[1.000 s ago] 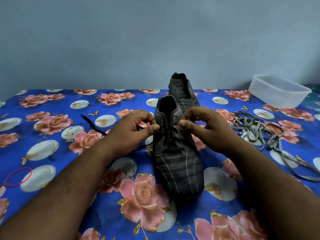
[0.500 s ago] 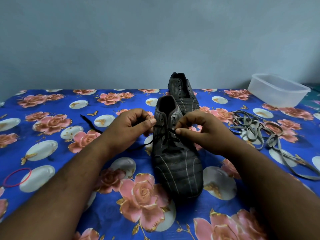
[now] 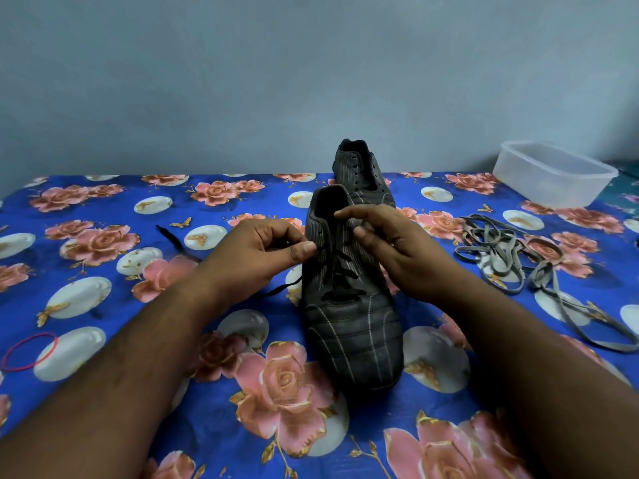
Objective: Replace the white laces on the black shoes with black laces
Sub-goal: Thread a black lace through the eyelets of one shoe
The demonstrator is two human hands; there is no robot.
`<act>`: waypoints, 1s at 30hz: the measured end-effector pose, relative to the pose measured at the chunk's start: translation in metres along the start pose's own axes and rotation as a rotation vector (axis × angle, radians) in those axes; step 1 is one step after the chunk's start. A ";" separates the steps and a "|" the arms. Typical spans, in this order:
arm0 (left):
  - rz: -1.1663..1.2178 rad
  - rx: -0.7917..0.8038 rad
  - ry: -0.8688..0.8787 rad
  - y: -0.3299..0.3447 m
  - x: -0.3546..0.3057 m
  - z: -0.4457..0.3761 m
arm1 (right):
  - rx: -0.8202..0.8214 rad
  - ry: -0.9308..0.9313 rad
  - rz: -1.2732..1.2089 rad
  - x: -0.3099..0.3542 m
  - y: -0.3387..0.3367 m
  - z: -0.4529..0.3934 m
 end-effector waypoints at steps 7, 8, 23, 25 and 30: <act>-0.027 -0.022 -0.019 -0.002 -0.004 0.001 | 0.000 0.023 -0.079 0.002 -0.004 0.003; -0.053 -0.022 -0.025 -0.003 -0.005 0.001 | -0.002 0.025 -0.083 0.002 -0.004 0.003; -0.103 0.015 0.016 -0.002 0.004 -0.001 | -0.028 -0.071 -0.035 0.016 -0.008 0.009; -0.059 0.037 0.015 0.004 0.004 -0.002 | -0.011 -0.123 0.015 0.023 -0.006 0.009; 0.076 0.071 -0.061 0.014 0.012 -0.001 | -0.043 -0.129 0.110 0.025 0.000 0.006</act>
Point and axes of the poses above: each hand's wrist, its own z-axis away from the middle knuckle, its own y-axis out of the palm, x = y × z, the point moved 8 cm from there along -z, towards the middle knuckle, and after that the axes turned 12 degrees about y, right-handed, at the moved point
